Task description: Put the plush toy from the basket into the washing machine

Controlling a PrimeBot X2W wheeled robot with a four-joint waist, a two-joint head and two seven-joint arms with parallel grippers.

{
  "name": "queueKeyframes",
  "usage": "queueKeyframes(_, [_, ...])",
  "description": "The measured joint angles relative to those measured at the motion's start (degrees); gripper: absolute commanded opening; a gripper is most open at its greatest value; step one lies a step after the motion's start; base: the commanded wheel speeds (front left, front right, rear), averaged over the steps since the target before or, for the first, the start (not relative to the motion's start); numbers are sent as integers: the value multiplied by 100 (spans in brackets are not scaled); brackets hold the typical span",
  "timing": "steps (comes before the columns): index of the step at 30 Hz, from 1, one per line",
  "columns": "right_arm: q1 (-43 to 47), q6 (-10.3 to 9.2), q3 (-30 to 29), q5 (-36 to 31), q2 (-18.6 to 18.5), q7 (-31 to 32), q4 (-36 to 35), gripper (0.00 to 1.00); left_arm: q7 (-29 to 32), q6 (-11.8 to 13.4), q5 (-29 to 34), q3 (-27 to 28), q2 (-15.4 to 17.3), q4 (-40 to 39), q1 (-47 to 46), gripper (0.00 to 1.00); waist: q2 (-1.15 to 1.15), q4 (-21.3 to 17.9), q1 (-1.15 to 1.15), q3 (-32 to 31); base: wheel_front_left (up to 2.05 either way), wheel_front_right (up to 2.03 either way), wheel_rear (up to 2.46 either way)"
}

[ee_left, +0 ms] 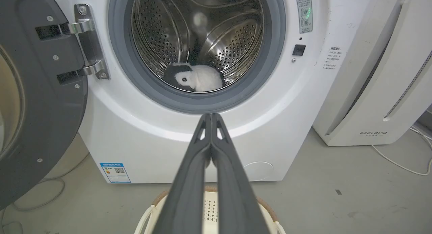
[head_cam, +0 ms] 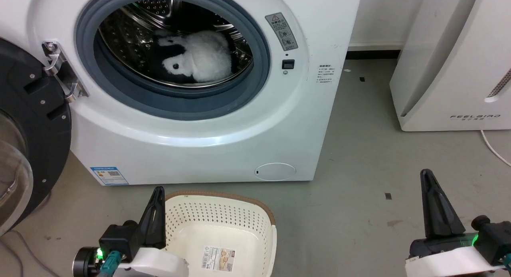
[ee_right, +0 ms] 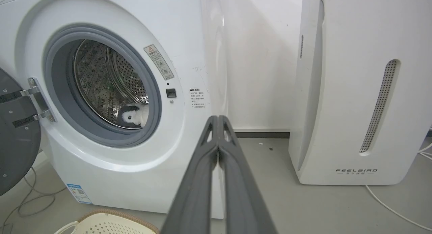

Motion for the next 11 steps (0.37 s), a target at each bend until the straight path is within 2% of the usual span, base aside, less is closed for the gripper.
queueKeyframes(11, [-1, 0, 25, -58, 0, 104, 32, 0, 103, -16, 60, 37, -23, -63, 0, 0, 0, 7, 1, -39, 0, 0, 0])
